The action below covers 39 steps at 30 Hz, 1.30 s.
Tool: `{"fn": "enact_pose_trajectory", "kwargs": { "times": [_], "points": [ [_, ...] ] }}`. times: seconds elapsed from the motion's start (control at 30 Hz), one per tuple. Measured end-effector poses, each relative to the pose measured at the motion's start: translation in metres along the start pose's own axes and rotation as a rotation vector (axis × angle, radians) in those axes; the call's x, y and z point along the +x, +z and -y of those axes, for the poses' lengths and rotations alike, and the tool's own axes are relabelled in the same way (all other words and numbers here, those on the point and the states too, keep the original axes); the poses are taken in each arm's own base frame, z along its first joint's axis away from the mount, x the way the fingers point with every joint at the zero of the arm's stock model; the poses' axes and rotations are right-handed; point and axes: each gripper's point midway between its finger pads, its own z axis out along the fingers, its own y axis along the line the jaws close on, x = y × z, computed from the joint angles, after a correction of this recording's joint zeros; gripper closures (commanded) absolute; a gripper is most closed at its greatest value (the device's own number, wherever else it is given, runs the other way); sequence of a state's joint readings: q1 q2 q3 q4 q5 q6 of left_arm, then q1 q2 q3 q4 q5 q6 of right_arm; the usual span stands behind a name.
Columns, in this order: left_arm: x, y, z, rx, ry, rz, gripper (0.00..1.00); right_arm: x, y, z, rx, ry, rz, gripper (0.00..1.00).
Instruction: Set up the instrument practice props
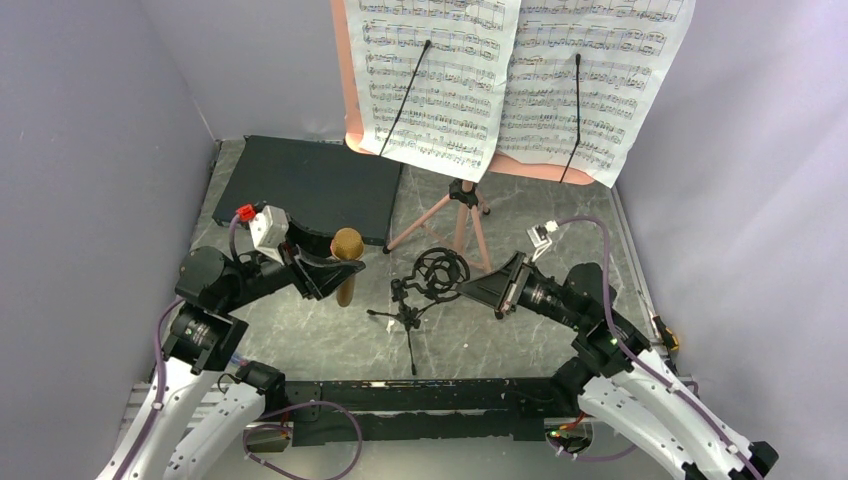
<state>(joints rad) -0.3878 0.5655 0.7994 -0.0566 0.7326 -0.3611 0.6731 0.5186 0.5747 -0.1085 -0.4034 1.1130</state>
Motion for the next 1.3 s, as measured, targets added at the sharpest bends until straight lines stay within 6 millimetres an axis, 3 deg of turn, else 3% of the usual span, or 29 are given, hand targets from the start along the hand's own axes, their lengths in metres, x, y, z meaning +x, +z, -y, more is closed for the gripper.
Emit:
{"fn": "enact_pose_trajectory", "kwargs": {
  "times": [0.47, 0.77, 0.8, 0.97, 1.2, 1.3],
  "points": [
    [-0.027, 0.003, 0.003, -0.010, 0.025, 0.042, 0.97, -0.010, -0.020, 0.017, 0.110, 0.081, 0.122, 0.74],
    [-0.045, 0.001, 0.012, 0.005, 0.027, 0.080, 0.97, -0.012, -0.027, 0.017, 0.117, 0.107, 0.152, 0.69],
    [-0.046, 0.001, 0.013, 0.006, 0.026, 0.084, 0.97, -0.013, -0.029, 0.017, 0.116, 0.105, 0.163, 0.67],
    [-0.055, -0.002, 0.020, 0.020, 0.042, 0.115, 0.97, -0.016, -0.035, 0.020, 0.131, 0.078, 0.195, 0.30],
    [-0.068, -0.004, 0.027, 0.041, 0.055, 0.151, 0.97, -0.017, -0.034, 0.031, 0.174, 0.039, 0.199, 0.03],
    [-0.075, -0.003, 0.031, 0.054, 0.060, 0.168, 0.97, -0.017, -0.036, 0.036, 0.197, 0.018, 0.202, 0.00]
  ]
}}
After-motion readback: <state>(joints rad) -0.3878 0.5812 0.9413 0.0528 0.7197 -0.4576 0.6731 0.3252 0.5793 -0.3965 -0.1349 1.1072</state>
